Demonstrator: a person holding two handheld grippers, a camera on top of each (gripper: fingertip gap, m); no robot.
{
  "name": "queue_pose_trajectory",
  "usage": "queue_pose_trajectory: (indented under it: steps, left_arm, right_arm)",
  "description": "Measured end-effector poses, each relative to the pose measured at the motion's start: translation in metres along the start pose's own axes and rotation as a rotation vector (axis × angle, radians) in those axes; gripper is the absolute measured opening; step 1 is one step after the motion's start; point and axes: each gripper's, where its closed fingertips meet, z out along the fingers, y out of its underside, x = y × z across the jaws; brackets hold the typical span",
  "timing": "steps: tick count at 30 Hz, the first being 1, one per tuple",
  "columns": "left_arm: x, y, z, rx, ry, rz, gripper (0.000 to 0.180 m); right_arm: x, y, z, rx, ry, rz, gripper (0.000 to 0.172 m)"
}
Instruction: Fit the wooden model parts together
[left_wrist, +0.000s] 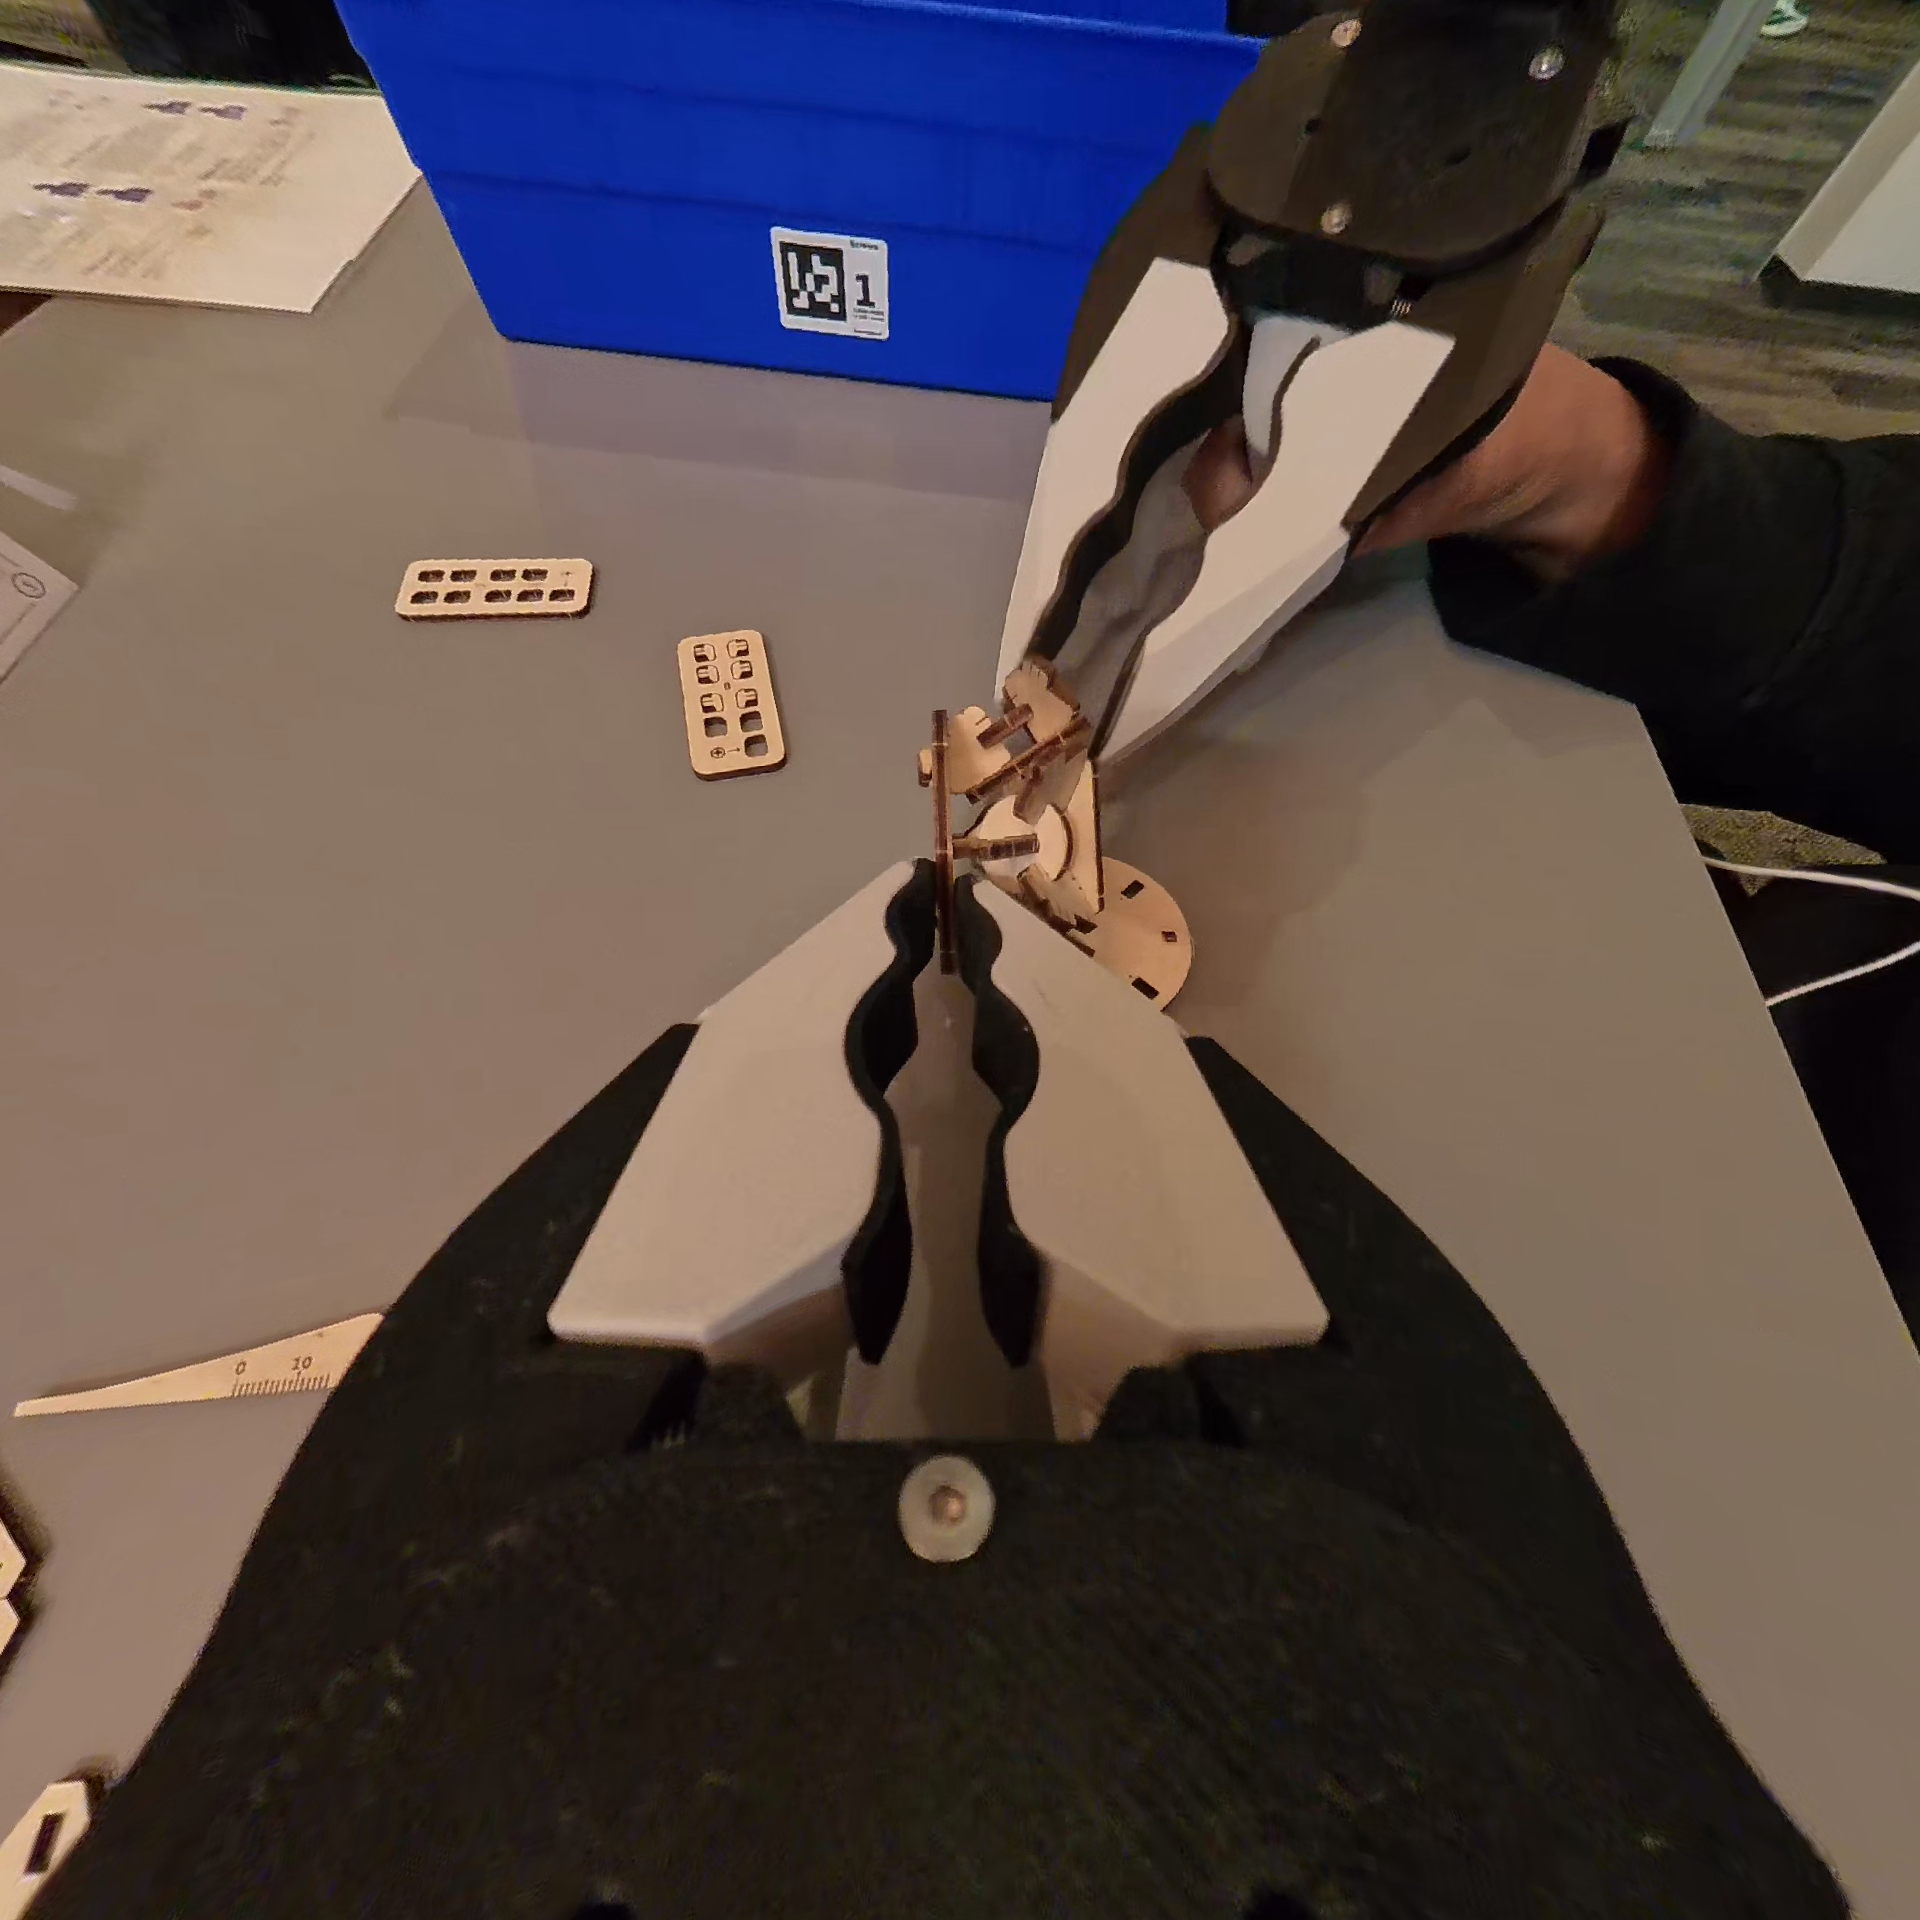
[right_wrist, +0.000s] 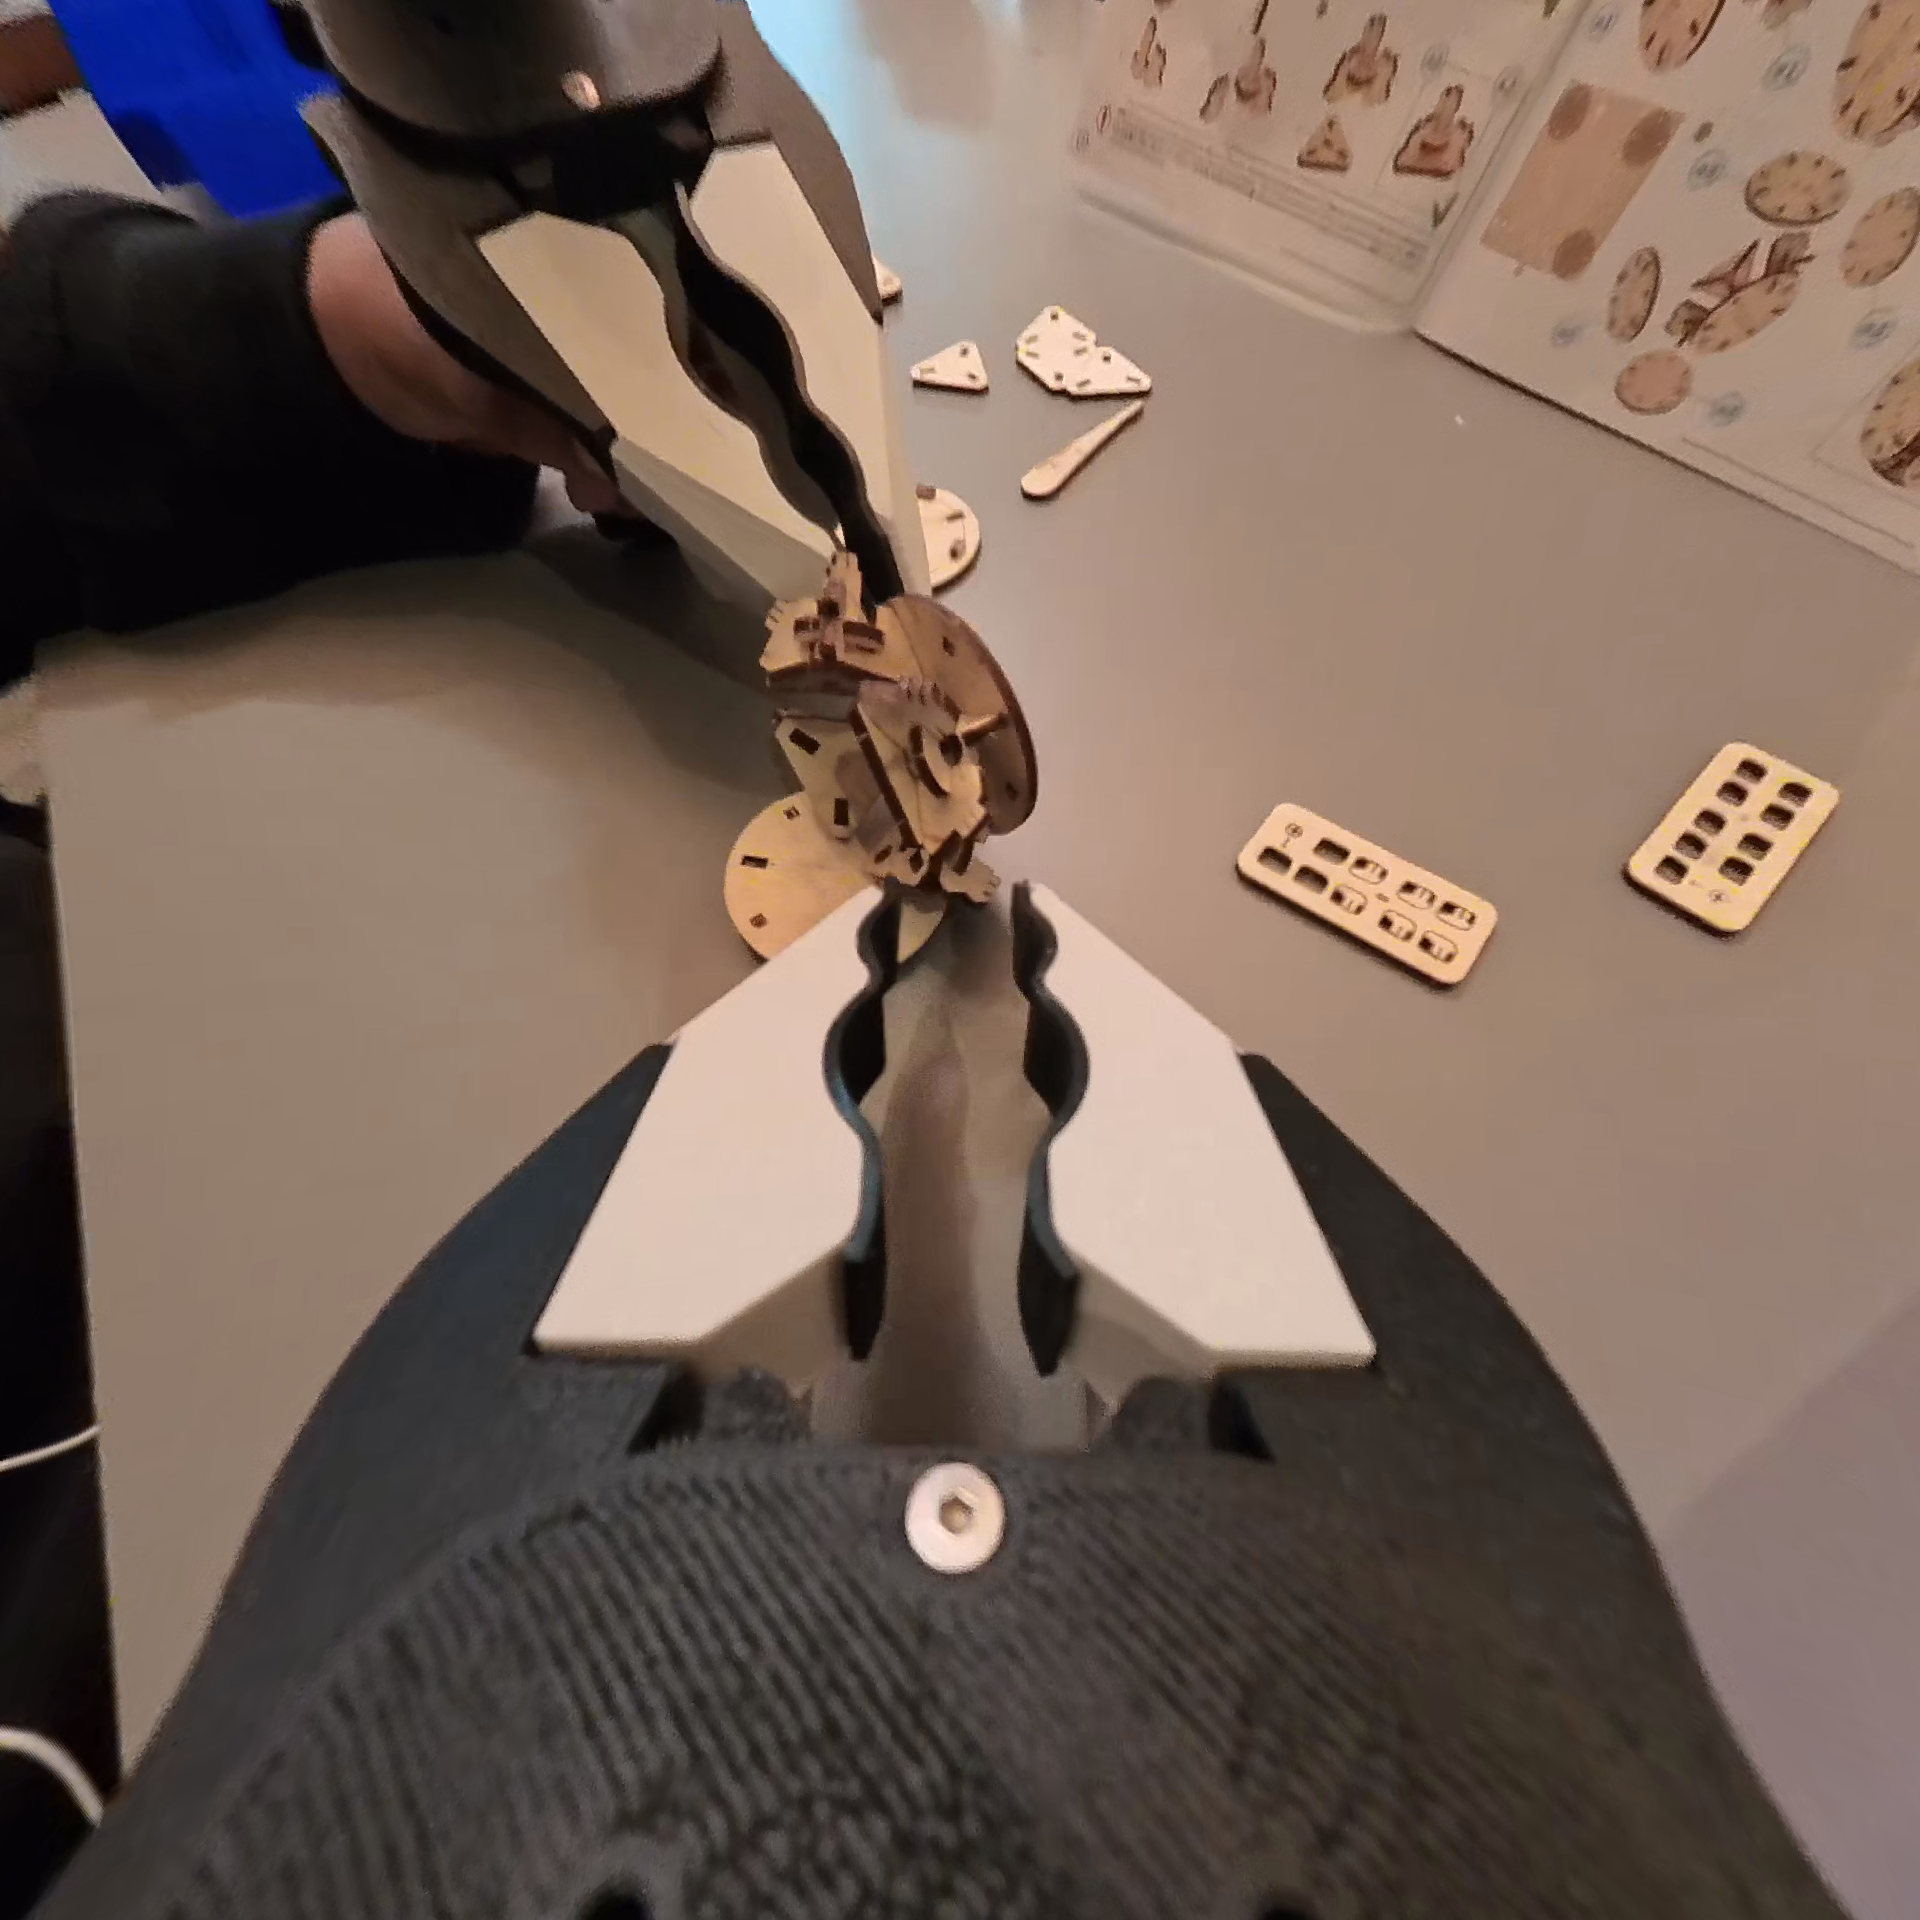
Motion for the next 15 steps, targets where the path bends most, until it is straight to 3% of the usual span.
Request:
queue_pose_trajectory:
  steps: [9,12,15]
  left_arm:
    - [0.0,0.0,0.0,-0.001,0.012,-0.012,0.0]
    - [0.0,0.0,0.0,0.0,0.011,-0.01,0.0]
    - [0.0,0.001,0.0,-0.002,0.01,-0.002,0.0]
  right_arm:
    - [0.0,-0.027,-0.02,0.198,-0.061,0.075,0.041]
    - [0.006,-0.041,-0.025,0.244,-0.056,0.095,0.034]
    - [0.019,-0.044,-0.022,0.175,-0.008,0.068,0.022]
